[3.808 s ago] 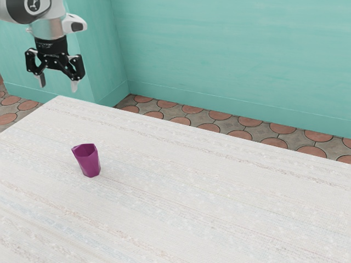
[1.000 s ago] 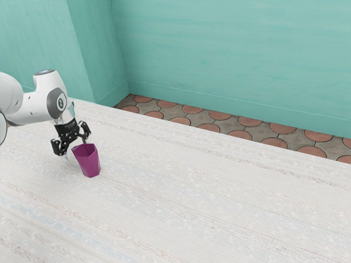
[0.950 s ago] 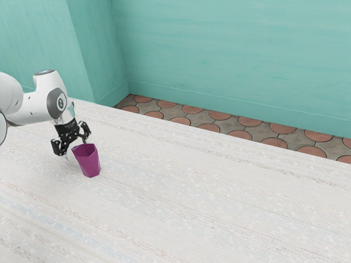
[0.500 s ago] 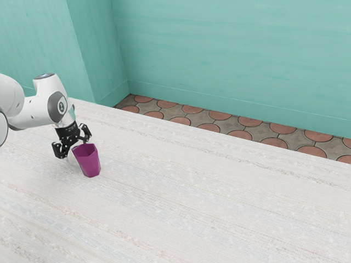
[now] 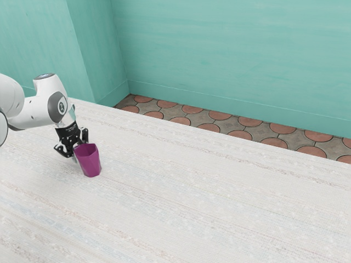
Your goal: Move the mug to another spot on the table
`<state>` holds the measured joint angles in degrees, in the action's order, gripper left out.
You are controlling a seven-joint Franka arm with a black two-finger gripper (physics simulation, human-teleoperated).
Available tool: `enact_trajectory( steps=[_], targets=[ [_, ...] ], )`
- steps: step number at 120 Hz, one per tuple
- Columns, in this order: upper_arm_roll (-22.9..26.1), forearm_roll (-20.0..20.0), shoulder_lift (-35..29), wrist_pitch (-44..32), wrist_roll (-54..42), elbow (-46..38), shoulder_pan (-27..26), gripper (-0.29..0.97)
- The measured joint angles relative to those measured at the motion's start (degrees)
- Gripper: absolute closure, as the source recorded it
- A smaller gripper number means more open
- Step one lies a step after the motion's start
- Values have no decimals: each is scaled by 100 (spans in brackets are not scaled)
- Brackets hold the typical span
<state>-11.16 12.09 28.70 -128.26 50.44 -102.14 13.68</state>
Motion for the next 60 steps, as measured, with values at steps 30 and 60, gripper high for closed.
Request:
enact_trajectory(
  steps=[30, 60],
  targets=[
    [9, 251, -118, 51, 44, -88, -2, 60],
    [-24, 1030, -321, 360, 87, -180, 17, 64]
  ],
)
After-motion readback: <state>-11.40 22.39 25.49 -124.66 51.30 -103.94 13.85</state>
